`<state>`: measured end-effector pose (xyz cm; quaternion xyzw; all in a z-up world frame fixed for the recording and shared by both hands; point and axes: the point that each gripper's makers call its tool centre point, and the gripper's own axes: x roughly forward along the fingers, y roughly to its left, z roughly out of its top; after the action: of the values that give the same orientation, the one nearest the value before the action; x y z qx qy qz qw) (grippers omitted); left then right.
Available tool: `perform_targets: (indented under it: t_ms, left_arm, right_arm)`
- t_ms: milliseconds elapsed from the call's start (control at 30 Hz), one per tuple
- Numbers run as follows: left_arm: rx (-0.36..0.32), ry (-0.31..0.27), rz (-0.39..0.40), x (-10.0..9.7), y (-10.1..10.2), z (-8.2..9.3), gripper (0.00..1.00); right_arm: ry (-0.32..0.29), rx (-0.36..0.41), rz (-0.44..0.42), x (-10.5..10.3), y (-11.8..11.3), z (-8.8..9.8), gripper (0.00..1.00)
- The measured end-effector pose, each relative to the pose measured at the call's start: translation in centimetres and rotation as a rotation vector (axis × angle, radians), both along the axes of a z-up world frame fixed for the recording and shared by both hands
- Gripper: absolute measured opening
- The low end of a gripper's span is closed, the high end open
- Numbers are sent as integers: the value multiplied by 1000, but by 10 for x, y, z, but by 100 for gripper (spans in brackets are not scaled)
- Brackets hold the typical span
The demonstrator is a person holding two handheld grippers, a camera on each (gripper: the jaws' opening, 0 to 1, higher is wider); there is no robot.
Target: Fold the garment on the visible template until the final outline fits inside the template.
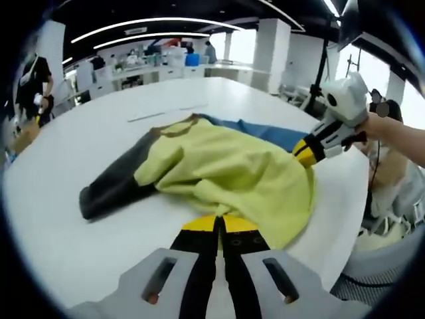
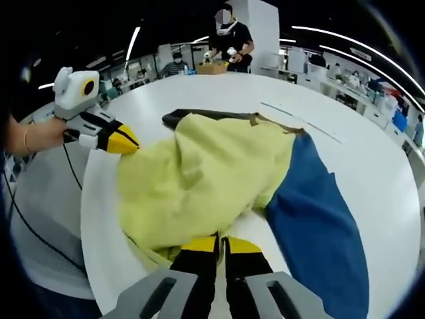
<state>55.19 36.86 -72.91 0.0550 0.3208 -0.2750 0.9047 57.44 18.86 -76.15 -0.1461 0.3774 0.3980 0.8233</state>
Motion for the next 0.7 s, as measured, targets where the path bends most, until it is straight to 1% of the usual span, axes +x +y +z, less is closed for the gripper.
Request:
perform_targets:
  t_ms: [100, 167, 333, 467, 633, 700]
  left_arm:
    - [-10, -1, 14, -3, 4, 5, 0]
    - [-12, -2, 27, -5, 7, 8, 0]
    - [-24, 3, 61, -9, 15, 11, 0]
    - [-30, 14, 89, -13, 21, 11, 0]
    - [-52, 28, 127, -20, 26, 11, 0]
    - [-55, 35, 137, -23, 27, 10, 0]
  right_arm:
    - [9, 8, -42, -3, -6, 4, 0]
    - [4, 12, -63, -5, -10, 7, 0]
    - [3, 8, -118, -9, -19, 11, 0]
    - [2, 6, -196, -14, -28, 16, 0]
    - [-26, -27, -223, -23, -34, 18, 0]
    - [-36, -27, -252, -26, -36, 21, 0]
